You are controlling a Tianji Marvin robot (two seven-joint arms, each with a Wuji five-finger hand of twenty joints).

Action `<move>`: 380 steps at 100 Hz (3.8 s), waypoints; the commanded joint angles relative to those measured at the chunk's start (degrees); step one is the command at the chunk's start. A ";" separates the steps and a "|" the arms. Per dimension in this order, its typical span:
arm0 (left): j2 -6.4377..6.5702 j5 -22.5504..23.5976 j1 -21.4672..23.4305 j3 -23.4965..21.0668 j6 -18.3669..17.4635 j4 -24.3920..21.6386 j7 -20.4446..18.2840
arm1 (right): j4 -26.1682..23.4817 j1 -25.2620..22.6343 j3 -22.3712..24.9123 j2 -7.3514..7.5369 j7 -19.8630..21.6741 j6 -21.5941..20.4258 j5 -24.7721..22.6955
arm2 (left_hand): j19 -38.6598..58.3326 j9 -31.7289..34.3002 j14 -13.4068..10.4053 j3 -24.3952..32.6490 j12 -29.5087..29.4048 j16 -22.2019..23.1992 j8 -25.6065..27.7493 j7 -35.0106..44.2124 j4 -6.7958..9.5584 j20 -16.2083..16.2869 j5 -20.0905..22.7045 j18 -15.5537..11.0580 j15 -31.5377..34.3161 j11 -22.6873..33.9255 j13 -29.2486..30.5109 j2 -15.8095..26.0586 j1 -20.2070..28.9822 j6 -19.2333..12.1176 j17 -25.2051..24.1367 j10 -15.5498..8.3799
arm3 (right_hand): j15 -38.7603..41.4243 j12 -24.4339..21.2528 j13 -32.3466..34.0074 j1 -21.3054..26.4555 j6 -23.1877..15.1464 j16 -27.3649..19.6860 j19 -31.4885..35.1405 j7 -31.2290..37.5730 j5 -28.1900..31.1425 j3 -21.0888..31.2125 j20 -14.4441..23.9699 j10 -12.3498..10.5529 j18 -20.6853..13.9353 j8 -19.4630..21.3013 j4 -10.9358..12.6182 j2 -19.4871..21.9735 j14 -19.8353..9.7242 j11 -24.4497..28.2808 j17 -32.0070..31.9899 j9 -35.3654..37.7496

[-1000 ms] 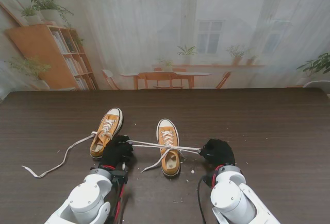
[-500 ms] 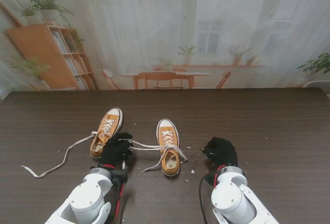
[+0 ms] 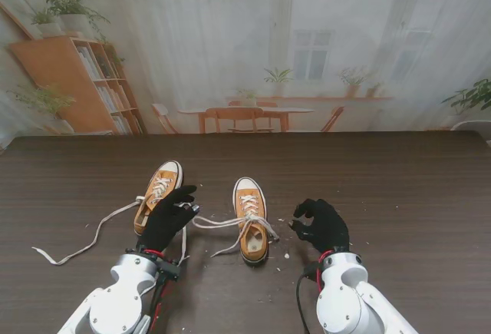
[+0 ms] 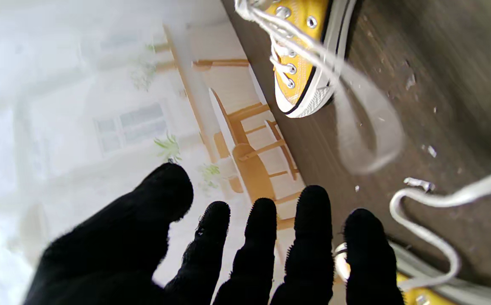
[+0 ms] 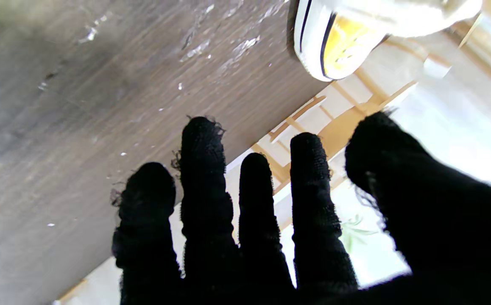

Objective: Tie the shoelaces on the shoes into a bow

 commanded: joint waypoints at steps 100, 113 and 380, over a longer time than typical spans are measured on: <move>4.14 34.04 3.05 -6.49 -13.84 10.70 9.70 | 7.93 19.25 -22.23 6.81 14.27 2.51 -29.02 | -11.17 -0.75 -2.21 -1.83 -6.32 -5.62 0.32 -0.75 -0.06 -8.79 3.21 -3.44 -15.35 -5.66 -2.02 1.07 -4.80 -1.50 -1.56 -2.21 | -31.15 -9.91 -14.99 -2.73 -3.57 -10.25 -24.19 -10.56 -22.83 -1.60 -13.73 -5.09 -5.24 -2.71 3.65 -8.59 -2.25 -10.56 -14.47 -17.16; 4.18 33.74 3.51 -6.49 -14.05 9.98 9.13 | 9.79 21.30 -24.42 6.64 14.11 2.99 -28.83 | -11.15 -0.65 -2.23 -1.86 -6.35 -5.60 0.28 -0.63 -0.19 -8.75 3.19 -3.39 -15.21 -5.59 -1.89 1.12 -4.73 -1.48 -1.46 -2.14 | -31.61 -10.14 -14.62 -1.51 -4.46 -10.54 -24.24 -10.57 -23.97 0.20 -13.69 -5.09 -5.29 -3.55 3.25 -11.10 -2.19 -10.73 -13.89 -17.98; 5.04 33.79 2.50 -1.67 -9.37 5.45 4.21 | 50.71 42.84 -18.86 1.65 -8.07 -9.34 -14.60 | -10.19 0.33 -2.24 -3.54 -5.91 -5.54 0.58 0.41 0.32 -9.24 4.61 -2.96 -14.01 -4.89 -1.02 3.76 -4.72 -1.42 -0.78 -1.98 | -6.14 -0.45 20.90 3.08 -13.41 -3.00 0.11 2.90 5.40 4.64 -10.10 -9.37 -2.65 -3.31 -5.22 -16.63 -7.01 1.87 16.54 18.67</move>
